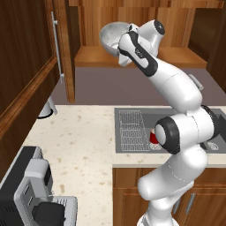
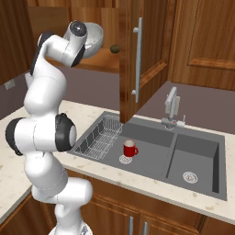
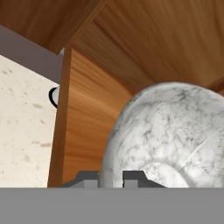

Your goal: Pick the mug and place it in the sink. Pick the bowl and place it in the open cabinet and then close the cabinet.

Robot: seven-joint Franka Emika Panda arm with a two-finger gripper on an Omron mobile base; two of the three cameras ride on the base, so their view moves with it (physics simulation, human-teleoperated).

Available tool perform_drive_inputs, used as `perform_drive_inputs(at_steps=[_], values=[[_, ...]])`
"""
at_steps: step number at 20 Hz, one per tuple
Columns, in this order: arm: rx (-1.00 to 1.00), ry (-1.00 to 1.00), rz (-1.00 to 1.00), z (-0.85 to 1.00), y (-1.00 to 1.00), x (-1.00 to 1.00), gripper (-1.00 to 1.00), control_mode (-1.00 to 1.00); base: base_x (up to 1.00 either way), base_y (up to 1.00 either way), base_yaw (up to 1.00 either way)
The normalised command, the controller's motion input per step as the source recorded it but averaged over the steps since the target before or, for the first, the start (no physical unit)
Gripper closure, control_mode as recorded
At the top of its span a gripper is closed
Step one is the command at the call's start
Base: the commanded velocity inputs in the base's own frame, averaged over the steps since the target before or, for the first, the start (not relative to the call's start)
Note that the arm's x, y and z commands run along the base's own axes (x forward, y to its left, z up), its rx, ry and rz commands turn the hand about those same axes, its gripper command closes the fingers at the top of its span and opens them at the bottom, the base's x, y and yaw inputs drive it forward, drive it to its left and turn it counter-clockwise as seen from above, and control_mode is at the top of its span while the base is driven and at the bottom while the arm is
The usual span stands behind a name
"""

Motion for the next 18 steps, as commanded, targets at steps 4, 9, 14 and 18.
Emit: perform_drive_inputs(at_steps=[4,9,14,18], values=[[0.04,0.0,0.0,-0.39,0.04,0.0,-1.0,-1.0,0.0,0.0,0.0],[0.01,0.0,0.0,-0.08,0.0,0.09,-1.0,-1.0,0.0,0.0,0.0],[0.0,-0.04,0.0,0.2,0.0,0.08,-1.0,-1.0,0.0,0.0,0.0],[0.0,-0.09,0.0,0.39,0.0,0.01,-1.0,-1.0,0.0,0.0,0.0]])
